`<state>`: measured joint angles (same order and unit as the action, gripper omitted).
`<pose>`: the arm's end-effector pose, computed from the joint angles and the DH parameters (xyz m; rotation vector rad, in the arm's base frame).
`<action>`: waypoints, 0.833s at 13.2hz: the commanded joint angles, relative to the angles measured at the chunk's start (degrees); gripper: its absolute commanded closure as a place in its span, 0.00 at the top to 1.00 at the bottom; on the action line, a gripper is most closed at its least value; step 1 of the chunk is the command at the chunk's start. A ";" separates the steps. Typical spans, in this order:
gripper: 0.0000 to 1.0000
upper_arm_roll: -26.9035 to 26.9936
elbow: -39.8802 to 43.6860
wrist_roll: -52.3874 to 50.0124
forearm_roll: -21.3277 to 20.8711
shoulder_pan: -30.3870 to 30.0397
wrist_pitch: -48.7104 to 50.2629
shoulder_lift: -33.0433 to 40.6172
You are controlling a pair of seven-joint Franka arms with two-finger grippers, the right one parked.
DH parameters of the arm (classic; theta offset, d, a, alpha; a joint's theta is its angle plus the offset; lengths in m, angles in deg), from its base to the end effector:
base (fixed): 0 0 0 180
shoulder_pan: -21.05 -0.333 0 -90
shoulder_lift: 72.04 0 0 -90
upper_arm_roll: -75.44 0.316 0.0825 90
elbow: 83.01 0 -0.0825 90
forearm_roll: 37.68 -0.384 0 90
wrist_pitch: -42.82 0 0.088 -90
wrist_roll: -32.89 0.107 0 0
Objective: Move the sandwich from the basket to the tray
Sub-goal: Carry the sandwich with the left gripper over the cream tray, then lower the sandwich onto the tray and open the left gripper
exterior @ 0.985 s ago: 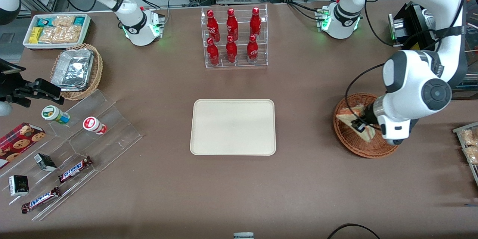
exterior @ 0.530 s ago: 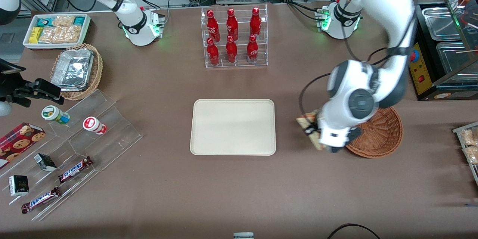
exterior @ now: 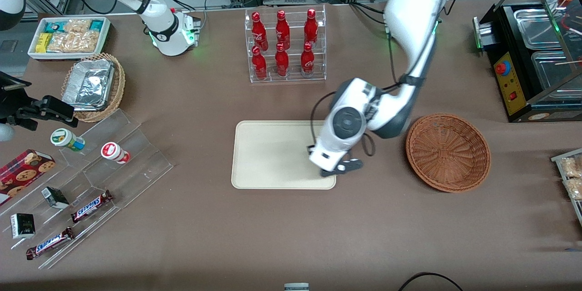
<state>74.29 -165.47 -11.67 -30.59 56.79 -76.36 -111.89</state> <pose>0.5711 -0.4331 0.2761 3.0657 0.3100 -0.1839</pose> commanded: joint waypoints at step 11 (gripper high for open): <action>0.44 0.71 7.22 5.01 -0.58 3.27 -0.01 -9.64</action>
<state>74.50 -159.62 -6.57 -30.76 59.51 -77.27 -120.59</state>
